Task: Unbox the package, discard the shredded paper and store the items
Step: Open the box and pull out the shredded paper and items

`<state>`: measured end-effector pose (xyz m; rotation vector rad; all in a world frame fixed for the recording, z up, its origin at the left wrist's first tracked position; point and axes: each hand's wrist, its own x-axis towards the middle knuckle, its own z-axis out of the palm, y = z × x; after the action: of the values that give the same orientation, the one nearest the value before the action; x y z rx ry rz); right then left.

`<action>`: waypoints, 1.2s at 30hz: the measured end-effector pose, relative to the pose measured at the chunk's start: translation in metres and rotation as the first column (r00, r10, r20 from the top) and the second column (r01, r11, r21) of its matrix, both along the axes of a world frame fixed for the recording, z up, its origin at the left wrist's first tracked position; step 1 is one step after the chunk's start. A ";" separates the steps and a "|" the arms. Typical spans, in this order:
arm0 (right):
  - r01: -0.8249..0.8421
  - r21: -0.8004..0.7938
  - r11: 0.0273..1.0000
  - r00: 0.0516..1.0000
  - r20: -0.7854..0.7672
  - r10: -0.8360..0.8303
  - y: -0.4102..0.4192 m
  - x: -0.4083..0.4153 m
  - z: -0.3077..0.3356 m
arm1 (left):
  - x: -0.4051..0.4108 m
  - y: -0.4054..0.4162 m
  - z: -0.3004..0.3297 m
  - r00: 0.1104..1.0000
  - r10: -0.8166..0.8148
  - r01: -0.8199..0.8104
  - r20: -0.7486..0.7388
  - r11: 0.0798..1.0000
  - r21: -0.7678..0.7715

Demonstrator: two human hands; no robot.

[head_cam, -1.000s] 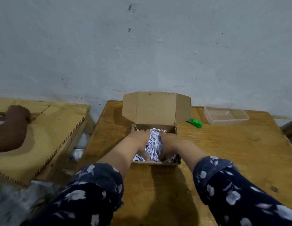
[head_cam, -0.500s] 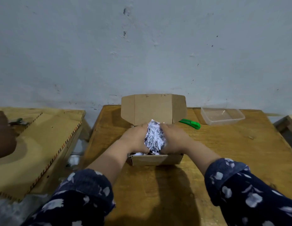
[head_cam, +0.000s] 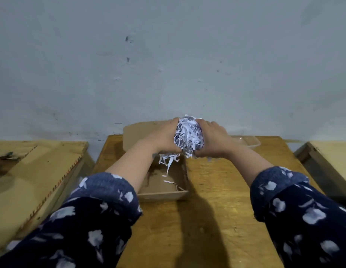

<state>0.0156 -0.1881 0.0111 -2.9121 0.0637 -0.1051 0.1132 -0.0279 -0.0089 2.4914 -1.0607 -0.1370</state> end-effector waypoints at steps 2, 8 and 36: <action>0.036 -0.012 0.999 0.999 -0.022 -0.036 -0.021 -0.020 0.000 | -0.015 -0.027 -0.003 0.999 -0.042 0.041 -0.021 0.999 -0.016; 0.121 0.030 0.992 0.982 -0.150 -0.115 -0.079 -0.088 -0.032 | -0.073 -0.097 -0.043 0.987 -0.101 0.109 -0.123 0.992 0.057; 0.027 0.187 0.982 0.997 -0.076 -0.013 -0.150 -0.167 -0.133 | -0.162 -0.101 -0.118 0.992 -0.125 0.122 0.012 0.984 0.133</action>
<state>-0.1516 -0.3376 -0.1224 -2.7263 0.1088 0.0060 -0.0489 -0.1292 -0.1269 2.5476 -1.2529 -0.2255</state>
